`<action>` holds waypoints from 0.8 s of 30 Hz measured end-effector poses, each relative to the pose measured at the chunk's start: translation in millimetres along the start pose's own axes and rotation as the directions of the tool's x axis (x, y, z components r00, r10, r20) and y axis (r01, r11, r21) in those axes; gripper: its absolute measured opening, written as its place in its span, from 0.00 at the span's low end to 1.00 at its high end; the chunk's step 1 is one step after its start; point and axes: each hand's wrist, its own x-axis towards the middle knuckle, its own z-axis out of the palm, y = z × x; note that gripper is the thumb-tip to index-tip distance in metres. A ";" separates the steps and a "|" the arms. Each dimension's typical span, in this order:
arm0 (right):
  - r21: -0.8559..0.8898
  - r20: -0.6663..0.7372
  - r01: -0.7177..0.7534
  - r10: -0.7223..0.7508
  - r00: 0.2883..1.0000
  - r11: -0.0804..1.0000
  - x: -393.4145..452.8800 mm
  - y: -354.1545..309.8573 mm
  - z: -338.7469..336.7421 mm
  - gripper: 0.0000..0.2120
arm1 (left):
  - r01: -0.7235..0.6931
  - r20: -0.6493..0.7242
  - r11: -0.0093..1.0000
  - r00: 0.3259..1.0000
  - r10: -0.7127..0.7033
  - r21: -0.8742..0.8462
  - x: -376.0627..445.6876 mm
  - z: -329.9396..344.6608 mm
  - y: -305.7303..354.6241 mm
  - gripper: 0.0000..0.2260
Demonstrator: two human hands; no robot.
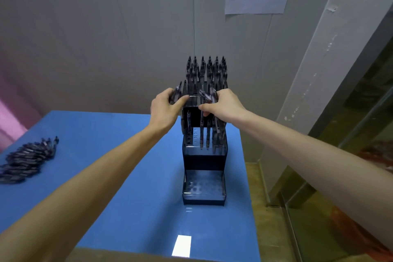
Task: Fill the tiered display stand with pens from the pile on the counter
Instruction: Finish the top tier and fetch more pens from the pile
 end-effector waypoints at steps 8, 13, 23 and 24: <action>0.000 -0.035 0.032 -0.032 0.999 0.999 4.3 4.7 2.7 0.14 | 0.021 -0.027 1.000 0.999 -0.022 -0.019 -12.2 1.7 -9.0 0.13; 0.022 -0.041 0.056 -0.055 0.998 0.998 5.5 -2.1 9.0 0.09 | 0.016 -0.037 1.000 0.999 -0.016 -0.014 -10.9 -1.0 -12.5 0.14; -0.094 -0.074 0.014 -0.021 0.997 0.995 11.6 -3.8 20.7 0.13 | -0.057 -0.051 0.998 0.997 0.055 -0.026 -7.3 2.7 -22.2 0.17; -0.097 -0.081 0.010 -0.018 0.997 0.995 10.9 -2.9 21.3 0.12 | -0.069 -0.045 0.997 0.997 0.068 -0.023 -7.0 3.1 -23.7 0.18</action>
